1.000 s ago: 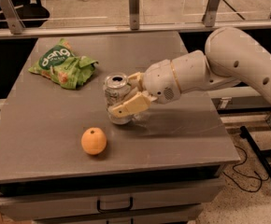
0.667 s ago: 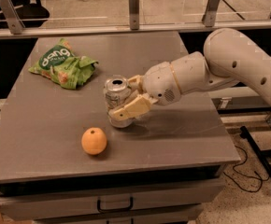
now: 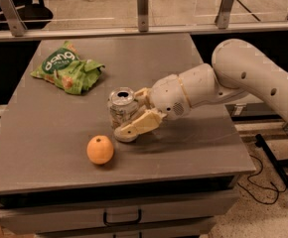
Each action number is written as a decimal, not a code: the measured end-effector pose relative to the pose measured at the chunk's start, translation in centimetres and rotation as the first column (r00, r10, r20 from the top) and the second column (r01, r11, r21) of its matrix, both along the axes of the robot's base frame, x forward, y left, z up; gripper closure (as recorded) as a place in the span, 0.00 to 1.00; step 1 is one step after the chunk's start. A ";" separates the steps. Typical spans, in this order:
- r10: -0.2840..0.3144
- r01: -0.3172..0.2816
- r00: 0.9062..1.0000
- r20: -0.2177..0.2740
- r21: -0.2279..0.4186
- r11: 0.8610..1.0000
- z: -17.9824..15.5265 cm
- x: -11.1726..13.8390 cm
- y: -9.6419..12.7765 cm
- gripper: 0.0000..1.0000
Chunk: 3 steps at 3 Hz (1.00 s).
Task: Move 7up can near orange
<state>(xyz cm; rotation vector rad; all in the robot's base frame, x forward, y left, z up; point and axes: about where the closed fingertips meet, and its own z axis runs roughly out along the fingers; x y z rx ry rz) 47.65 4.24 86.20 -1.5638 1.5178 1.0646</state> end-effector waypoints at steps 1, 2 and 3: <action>0.007 -0.007 1.000 -0.013 -0.001 1.000 -0.4 -0.4 0.1 0.00; -0.018 0.019 0.999 0.031 -0.031 0.999 0.9 0.3 -1.4 0.00; -0.099 0.116 0.977 0.188 -0.079 0.990 6.0 2.4 -5.5 0.00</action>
Offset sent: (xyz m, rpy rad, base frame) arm 0.0152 -0.0402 0.0288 -0.0734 -0.0933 -0.0657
